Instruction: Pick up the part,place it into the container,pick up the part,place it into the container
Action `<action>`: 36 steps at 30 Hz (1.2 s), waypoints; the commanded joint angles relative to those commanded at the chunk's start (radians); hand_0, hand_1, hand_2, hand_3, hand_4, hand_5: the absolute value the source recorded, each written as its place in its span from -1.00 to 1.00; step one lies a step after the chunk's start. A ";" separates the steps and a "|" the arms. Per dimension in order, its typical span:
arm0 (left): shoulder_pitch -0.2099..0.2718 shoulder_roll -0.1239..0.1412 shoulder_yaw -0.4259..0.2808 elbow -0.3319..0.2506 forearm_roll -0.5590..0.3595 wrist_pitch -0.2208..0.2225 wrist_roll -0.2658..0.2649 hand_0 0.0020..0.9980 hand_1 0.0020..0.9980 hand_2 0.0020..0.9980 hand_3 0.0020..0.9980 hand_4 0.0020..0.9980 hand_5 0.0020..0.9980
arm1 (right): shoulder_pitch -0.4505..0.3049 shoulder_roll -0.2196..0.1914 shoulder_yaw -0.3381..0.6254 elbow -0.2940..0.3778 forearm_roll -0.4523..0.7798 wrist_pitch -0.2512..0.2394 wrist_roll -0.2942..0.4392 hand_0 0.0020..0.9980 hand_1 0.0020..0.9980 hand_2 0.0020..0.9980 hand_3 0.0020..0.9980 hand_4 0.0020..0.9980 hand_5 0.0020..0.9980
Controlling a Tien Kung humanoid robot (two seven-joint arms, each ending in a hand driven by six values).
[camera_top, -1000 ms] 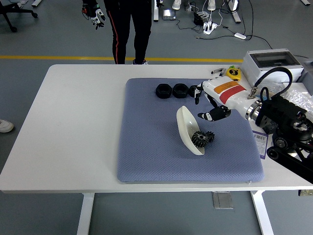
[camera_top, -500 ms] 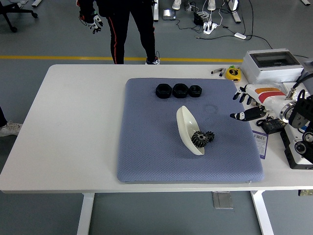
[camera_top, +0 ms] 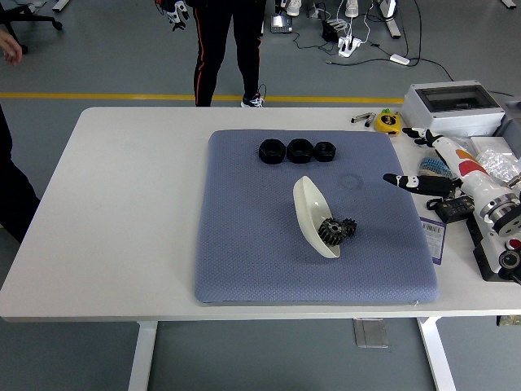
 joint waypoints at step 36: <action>-0.002 -0.005 0.005 0.002 -0.008 0.005 -0.003 0.28 0.25 0.31 0.22 0.22 0.29 | -0.117 -0.007 0.110 0.025 0.908 0.092 0.163 0.68 0.63 0.69 0.72 1.00 0.46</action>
